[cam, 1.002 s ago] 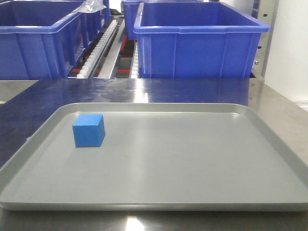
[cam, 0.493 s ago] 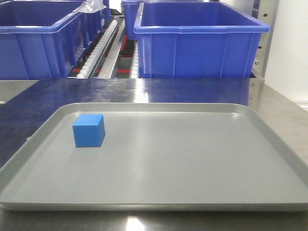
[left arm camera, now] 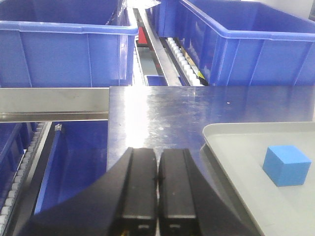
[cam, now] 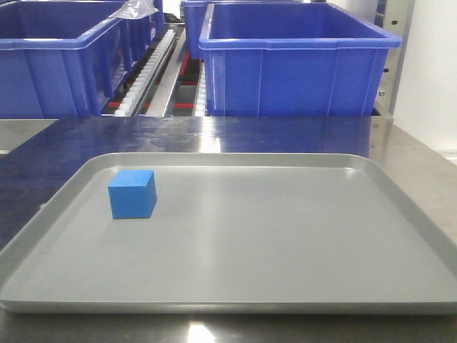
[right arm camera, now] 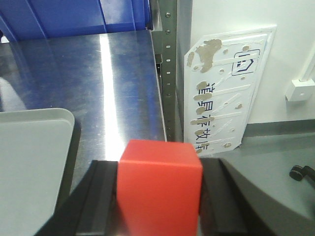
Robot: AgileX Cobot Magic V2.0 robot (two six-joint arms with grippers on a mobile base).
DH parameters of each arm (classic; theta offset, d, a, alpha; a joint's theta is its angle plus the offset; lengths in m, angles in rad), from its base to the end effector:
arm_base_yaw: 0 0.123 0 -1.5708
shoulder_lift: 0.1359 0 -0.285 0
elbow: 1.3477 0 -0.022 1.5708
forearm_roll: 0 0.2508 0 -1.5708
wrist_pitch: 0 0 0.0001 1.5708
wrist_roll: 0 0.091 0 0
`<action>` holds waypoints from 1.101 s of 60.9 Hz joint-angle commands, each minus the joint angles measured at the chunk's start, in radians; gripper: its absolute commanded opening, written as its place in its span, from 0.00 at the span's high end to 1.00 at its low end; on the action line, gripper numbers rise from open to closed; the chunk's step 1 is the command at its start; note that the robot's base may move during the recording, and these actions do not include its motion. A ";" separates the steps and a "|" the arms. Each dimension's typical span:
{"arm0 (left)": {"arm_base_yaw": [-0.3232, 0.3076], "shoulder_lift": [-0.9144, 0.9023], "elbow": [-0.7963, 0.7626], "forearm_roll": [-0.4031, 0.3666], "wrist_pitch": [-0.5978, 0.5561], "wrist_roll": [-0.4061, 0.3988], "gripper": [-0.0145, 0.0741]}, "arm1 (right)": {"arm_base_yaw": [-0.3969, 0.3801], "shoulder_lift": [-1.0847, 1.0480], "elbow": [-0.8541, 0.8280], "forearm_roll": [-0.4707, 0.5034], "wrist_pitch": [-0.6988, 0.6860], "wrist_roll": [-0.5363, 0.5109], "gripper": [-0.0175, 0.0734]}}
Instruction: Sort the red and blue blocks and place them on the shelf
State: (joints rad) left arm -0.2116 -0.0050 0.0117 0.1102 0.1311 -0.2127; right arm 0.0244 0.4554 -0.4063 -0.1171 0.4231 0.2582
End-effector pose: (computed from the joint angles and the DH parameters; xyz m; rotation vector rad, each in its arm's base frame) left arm 0.0555 -0.0106 0.1977 0.0768 1.6237 -0.2311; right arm 0.0975 -0.0020 0.2794 0.1555 1.9472 0.0691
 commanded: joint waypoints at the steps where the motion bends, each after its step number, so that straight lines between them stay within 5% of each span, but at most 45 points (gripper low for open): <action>1: -0.006 -0.022 0.041 0.000 -0.092 -0.002 0.69 | -0.007 0.003 -0.029 -0.005 -0.079 -0.002 0.75; 67: -0.008 0.055 -0.014 -0.019 -0.090 -0.008 0.69 | -0.007 0.003 -0.029 -0.005 -0.079 -0.002 0.75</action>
State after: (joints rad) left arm -0.2116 0.0035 0.0117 0.1101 0.1291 -0.2127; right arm 0.0244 0.4554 -0.4063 -0.1171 0.4231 0.2582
